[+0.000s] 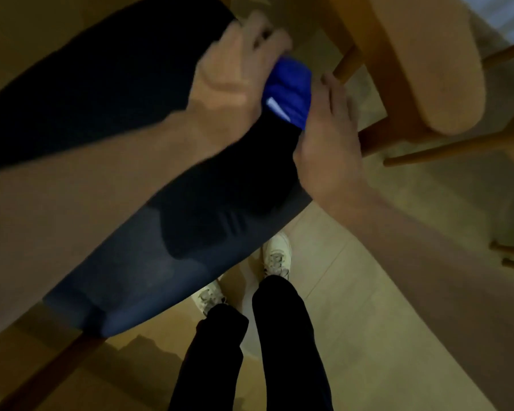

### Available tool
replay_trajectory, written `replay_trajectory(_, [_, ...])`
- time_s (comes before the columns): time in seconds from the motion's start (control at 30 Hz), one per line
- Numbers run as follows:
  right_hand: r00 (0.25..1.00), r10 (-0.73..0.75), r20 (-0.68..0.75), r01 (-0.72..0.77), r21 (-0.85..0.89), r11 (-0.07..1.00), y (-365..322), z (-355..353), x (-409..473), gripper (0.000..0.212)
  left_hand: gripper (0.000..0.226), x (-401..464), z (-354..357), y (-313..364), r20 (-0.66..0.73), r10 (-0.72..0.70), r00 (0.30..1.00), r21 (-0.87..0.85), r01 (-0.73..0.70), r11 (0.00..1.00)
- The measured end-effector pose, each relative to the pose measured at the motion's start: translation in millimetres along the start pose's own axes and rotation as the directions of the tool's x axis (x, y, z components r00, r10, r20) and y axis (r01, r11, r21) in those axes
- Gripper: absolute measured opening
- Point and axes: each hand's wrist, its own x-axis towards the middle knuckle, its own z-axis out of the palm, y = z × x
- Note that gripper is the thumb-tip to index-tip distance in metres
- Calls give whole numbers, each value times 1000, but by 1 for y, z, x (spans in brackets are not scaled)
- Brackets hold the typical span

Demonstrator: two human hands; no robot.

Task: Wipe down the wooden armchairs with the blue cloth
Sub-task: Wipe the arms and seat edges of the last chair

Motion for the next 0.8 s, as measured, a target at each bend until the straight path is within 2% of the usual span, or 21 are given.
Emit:
replay_trajectory(0.1, [993, 77, 91, -69, -88, 994, 2, 13, 29, 66, 34, 49, 26, 11, 134, -81, 988, 59, 73, 996])
replay_trajectory(0.2, [995, 97, 38, -94, -63, 994, 0, 22, 17, 52, 33, 37, 36, 9, 182, -20, 983, 152, -8, 988])
replay_trajectory(0.27, [998, 55, 31, -53, -84, 995, 1, 20, -8, 53, 38, 10, 25, 3, 176, 84, 981, 57, -96, 994])
replay_trajectory(0.33, [993, -22, 115, 32, -84, 996, 5, 16, -42, 59, 41, -25, 13, 2, 241, 144, 960, -33, -140, 990])
replay_trajectory(0.4, [971, -77, 228, 88, -39, 995, 6, 10, -77, 64, 40, -67, 7, 7, 309, 151, 939, -69, -137, 988])
replay_trajectory(0.5, [933, -97, 345, 90, 35, 995, 6, 4, -106, 65, 43, -104, -1, 15, 414, 163, 895, -106, -130, 986])
replay_trajectory(0.6, [969, -48, 242, 5, 173, 985, 8, -5, -86, 65, 47, -85, -3, 9, 344, 177, 922, -43, -173, 984])
replay_trajectory(0.67, [994, -10, 105, -12, 208, 978, 9, -7, -60, 67, 53, -53, -1, 5, 226, 90, 970, -58, -79, 995])
replay_trajectory(0.73, [998, 27, 50, -36, 178, 983, 6, -3, -34, 67, 50, -15, 5, 2, 152, 42, 987, -108, -26, 994])
replay_trajectory(0.8, [995, 58, 79, -65, 98, 993, -2, 4, -23, 65, 41, 9, 7, 4, 202, 98, 974, -103, -78, 992])
